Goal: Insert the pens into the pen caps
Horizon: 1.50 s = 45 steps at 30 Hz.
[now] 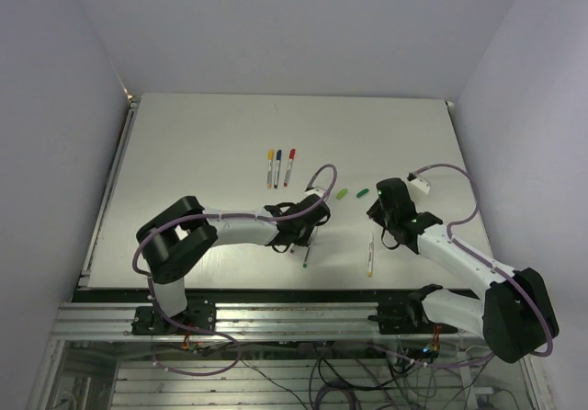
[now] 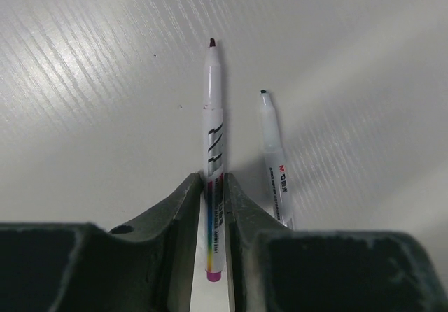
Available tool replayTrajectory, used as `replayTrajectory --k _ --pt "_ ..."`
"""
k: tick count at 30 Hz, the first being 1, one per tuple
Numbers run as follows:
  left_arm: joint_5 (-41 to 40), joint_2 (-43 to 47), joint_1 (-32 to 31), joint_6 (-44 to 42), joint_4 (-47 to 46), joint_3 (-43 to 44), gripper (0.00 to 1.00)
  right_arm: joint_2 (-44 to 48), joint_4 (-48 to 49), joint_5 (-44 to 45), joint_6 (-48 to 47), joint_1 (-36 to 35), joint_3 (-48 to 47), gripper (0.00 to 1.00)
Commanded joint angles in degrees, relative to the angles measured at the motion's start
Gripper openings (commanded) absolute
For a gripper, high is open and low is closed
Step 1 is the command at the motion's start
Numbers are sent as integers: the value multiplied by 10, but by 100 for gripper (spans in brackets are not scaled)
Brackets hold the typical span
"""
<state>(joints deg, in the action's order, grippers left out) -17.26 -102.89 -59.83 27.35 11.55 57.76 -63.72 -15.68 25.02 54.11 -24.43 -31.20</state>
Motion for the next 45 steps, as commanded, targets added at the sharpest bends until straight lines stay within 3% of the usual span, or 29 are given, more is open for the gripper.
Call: replayTrajectory --k 1,7,17,31,45 --pt "29 -49 -5 0 81 -17 28 -8 0 11 17 2 -20 40" --pt "45 -67 -5 -6 83 -19 7 -19 -18 17 30 2 -23 37" --pt "52 -36 -4 -5 64 -44 7 -79 -30 27 42 3 -37 35" --pt "27 60 -3 -5 101 -51 7 -192 -65 64 21 5 -130 36" --pt "4 128 -3 0 125 -54 7 -226 -83 67 32 6 -137 36"
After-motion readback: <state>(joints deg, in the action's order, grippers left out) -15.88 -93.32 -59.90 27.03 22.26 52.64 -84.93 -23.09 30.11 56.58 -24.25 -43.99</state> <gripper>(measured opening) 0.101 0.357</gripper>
